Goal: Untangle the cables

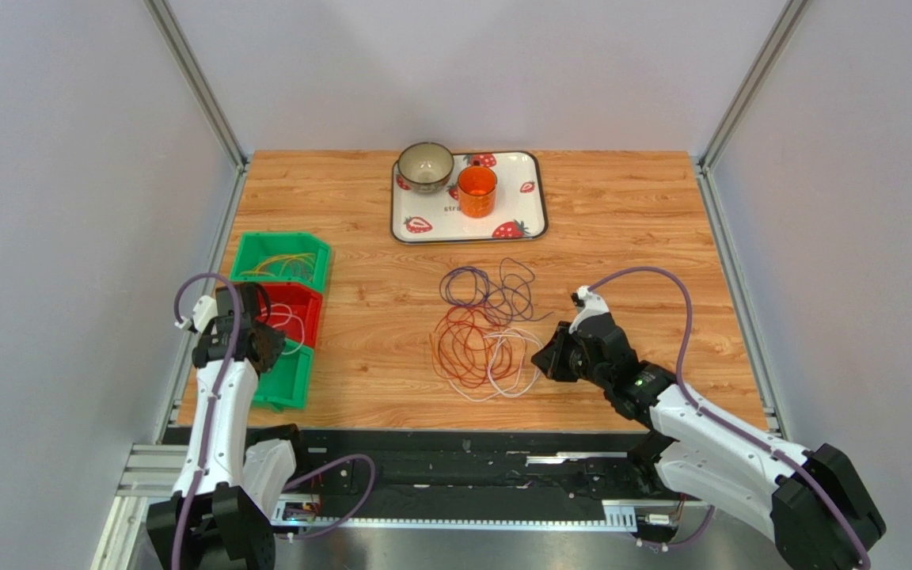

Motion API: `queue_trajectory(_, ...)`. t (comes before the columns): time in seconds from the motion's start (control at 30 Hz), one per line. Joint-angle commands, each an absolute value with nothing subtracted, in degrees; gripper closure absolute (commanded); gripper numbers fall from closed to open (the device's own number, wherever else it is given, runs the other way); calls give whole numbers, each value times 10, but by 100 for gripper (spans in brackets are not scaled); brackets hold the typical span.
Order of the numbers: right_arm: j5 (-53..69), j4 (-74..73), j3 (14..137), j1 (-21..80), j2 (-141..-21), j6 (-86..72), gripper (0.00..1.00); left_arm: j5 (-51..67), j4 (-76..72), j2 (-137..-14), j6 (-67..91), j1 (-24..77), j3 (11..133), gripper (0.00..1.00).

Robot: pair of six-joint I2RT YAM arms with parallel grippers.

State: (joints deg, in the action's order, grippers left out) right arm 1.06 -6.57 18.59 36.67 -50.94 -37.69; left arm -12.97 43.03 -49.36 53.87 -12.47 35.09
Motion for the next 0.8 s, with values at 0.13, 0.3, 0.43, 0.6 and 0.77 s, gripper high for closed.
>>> queue_trajectory(0.13, 4, -51, 205, 365, -510, -373, 100, -148, 447, -501, 512, -129, 460, 100)
queue_trajectory(0.3, 4, -51, 205, 365, -509, -373, 100, -153, 415, -572, 491, -129, 496, 100)
queue_trajectory(0.43, 4, -51, 204, 365, -510, -373, 100, -174, 385, -627, 483, -132, 501, 100)
queue_trajectory(0.6, 4, -51, 205, 365, -511, -373, 100, -176, 338, -673, 497, -141, 493, 100)
queue_trajectory(0.77, 5, -52, 206, 365, -512, -372, 100, -216, 347, -712, 497, -154, 521, 100)
